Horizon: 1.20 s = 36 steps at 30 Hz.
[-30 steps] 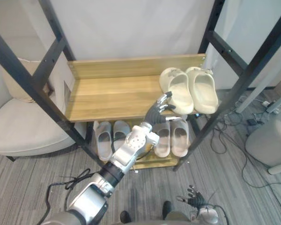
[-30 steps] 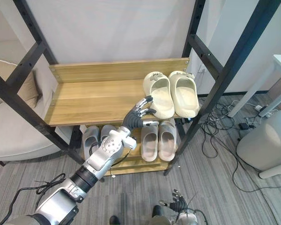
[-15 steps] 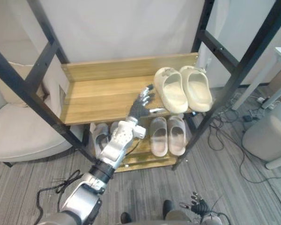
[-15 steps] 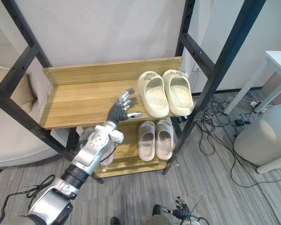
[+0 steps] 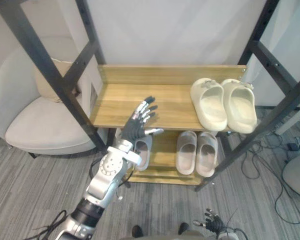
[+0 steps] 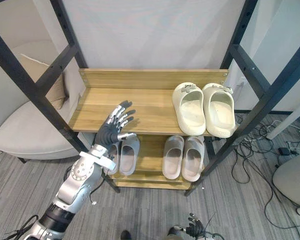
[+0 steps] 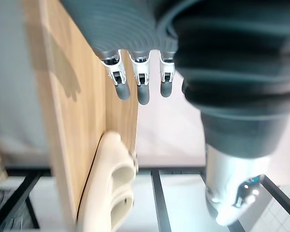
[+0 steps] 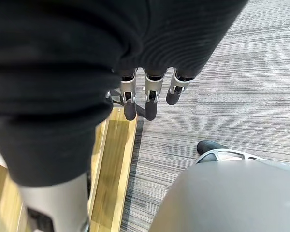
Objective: Organize the slippers on the shoe rack
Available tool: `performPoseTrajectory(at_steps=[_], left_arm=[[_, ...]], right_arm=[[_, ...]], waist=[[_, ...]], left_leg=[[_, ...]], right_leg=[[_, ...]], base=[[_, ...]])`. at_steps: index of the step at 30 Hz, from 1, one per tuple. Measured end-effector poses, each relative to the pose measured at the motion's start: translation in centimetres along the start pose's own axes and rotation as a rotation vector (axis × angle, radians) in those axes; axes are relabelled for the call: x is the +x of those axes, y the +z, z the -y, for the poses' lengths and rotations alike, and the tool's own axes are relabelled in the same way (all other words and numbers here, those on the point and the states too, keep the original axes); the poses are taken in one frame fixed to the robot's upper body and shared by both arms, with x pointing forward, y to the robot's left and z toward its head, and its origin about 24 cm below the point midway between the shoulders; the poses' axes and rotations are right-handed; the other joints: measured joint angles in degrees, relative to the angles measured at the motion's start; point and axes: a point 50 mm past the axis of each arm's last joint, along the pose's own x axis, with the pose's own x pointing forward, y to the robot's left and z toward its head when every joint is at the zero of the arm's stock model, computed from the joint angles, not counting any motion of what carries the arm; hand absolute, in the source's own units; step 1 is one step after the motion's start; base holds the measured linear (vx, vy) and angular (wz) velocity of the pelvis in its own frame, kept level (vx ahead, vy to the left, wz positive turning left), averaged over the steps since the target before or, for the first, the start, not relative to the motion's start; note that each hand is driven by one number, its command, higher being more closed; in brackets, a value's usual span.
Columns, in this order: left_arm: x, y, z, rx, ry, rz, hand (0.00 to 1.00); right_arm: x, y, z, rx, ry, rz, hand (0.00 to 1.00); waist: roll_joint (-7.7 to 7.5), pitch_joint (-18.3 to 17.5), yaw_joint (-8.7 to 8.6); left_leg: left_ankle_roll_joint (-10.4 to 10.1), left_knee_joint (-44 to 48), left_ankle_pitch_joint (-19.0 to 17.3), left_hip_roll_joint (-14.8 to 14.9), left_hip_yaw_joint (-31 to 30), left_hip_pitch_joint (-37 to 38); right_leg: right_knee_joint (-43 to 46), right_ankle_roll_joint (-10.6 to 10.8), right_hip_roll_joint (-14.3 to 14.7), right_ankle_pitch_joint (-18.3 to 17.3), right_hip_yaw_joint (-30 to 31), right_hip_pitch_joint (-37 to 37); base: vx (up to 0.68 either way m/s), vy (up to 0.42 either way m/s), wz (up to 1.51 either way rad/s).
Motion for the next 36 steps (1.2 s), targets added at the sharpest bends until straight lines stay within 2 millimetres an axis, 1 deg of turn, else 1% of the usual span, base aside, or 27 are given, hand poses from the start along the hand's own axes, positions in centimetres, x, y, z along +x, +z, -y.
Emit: performPoseTrajectory(at_steps=[3, 7, 10, 12, 14, 15, 16, 18, 20, 26, 29, 32, 35, 36], left_arm=[[-2.0, -1.4, 0.4, -0.069, -0.014, -0.058, 0.00], [-5.1, -3.6, 0.4, -0.165, 0.037, -0.163, 0.00], [-7.6, -6.0, -0.4, -0.190, 0.109, -0.281, 0.00], [-9.6, -8.1, -1.5, -0.196, 0.186, -0.389, 0.00], [-11.2, -9.6, -2.1, -0.187, 0.234, -0.473, 0.00], [-12.4, -10.8, -2.7, -0.157, 0.265, -0.545, 0.00], [-13.0, -11.3, -3.0, -0.140, 0.279, -0.581, 0.00], [-14.8, -12.6, -3.7, -0.090, 0.314, -0.677, 0.00], [-16.6, -13.8, -4.3, -0.040, 0.356, -0.775, 0.00], [-20.3, -16.0, -4.8, 0.101, 0.429, -0.989, 0.00], [-22.0, -16.9, -4.7, 0.134, 0.470, -1.084, 0.00], [-22.6, -17.1, -4.6, 0.160, 0.484, -1.115, 0.00], [-23.1, -17.3, -4.5, 0.150, 0.532, -1.133, 0.00], [-23.3, -17.4, -4.2, 0.147, 0.533, -1.141, 0.00]], right_arm=[[0.0, 0.0, 0.0, -0.013, 0.006, 0.000, 0.00], [0.0, -0.1, 0.1, -0.036, 0.013, -0.005, 0.00], [0.1, 0.1, 0.1, -0.051, 0.014, 0.000, 0.00], [0.2, 0.3, -0.1, -0.050, 0.016, 0.004, 0.00], [0.2, 0.5, -0.3, -0.046, 0.020, 0.009, 0.00], [0.3, 0.6, -0.5, -0.043, 0.023, 0.012, 0.00], [0.3, 0.6, -0.6, -0.041, 0.025, 0.013, 0.00], [0.3, 0.7, -0.9, -0.035, 0.031, 0.017, 0.00], [0.5, 1.2, -1.1, -0.033, 0.036, 0.030, 0.00], [0.6, 1.6, -1.2, -0.044, 0.035, 0.043, 0.00], [0.7, 1.8, -1.2, -0.057, 0.033, 0.047, 0.00], [0.8, 2.2, -1.3, -0.073, 0.030, 0.059, 0.00], [1.1, 2.8, -1.3, -0.079, 0.029, 0.076, 0.00], [1.2, 3.1, -1.3, -0.080, 0.028, 0.083, 0.00]], waist=[[0.12, -0.2, 0.44], [-0.07, -0.3, 1.60], [-0.32, -0.5, 2.24], [-0.75, -0.7, 2.55], [-1.25, -1.0, 2.93], [-1.69, -1.3, 3.22], [-1.88, -1.4, 3.36], [-2.42, -1.7, 3.51], [-2.64, -1.8, 3.61], [-2.69, -1.8, 3.82], [-2.73, -1.7, 3.90], [-3.11, -1.3, 3.93], [-3.22, -1.2, 4.48], [-2.84, -0.9, 4.55]], left_leg=[[0.1, 0.0, 0.1, 0.0, -0.6, 0.0], [0.0, 0.0, 0.0, 0.1, -0.7, 0.3], [0.0, 0.0, 0.0, 0.1, -0.7, 0.3], [0.0, 0.0, 0.0, 0.1, -0.7, 0.2], [0.0, 0.0, 0.0, 0.1, -0.8, 0.2], [0.0, 0.0, 0.0, 0.1, -0.9, 0.2], [0.0, 0.0, 0.0, 0.1, -0.9, 0.2], [0.0, 0.0, 0.0, 0.0, -0.9, 0.2], [0.0, 0.0, 0.0, -0.1, -0.9, 0.2], [0.1, 0.0, 0.0, -0.2, -0.8, 0.2], [0.0, 0.0, 0.0, -0.1, -0.6, 0.2], [-0.1, 0.0, -0.1, 0.0, -0.3, 0.3], [-0.1, 0.0, -0.5, 0.2, 1.0, 0.6], [-0.3, 0.0, -1.2, 0.3, 1.3, 0.7]], right_leg=[[0.0, 0.0, 0.0, -0.2, -0.5, 0.2], [0.0, -0.1, 0.1, -0.7, -0.5, 0.2], [0.0, -0.1, 0.2, -0.7, -0.5, 0.2], [0.0, -0.1, 0.2, -0.7, -0.5, 0.2], [0.0, 0.0, 0.2, -0.8, -0.5, 0.2], [0.0, 0.1, 0.2, -0.9, -0.5, 0.3], [0.0, 0.1, 0.2, -0.9, -0.5, 0.3], [0.0, 0.1, 0.1, -0.9, -0.6, 0.3], [0.0, 0.2, 0.0, -0.9, -0.6, 0.3], [0.0, 0.2, -0.1, -0.9, -0.5, 0.3], [0.0, 0.2, -0.1, -0.9, -0.1, 0.2], [0.0, 0.2, 0.1, -0.9, 0.4, 0.1], [0.3, 0.4, 0.2, -1.1, 1.7, -0.3], [3.3, 0.5, -0.2, -2.8, 2.1, -1.3]], base=[[-0.03, -0.012, 0.09], [-0.01, -0.003, 0.00], [0.00, 0.000, 0.00], [0.00, 0.000, 0.00], [0.00, -0.002, 0.02], [0.00, -0.004, 0.03], [0.00, 0.000, 0.00], [0.00, 0.000, 0.00], [0.00, 0.000, 0.00], [0.00, 0.000, 0.00], [0.00, -0.001, -0.03], [0.00, 0.000, -0.08], [0.00, 0.002, -0.21], [0.01, 0.020, -0.14]])
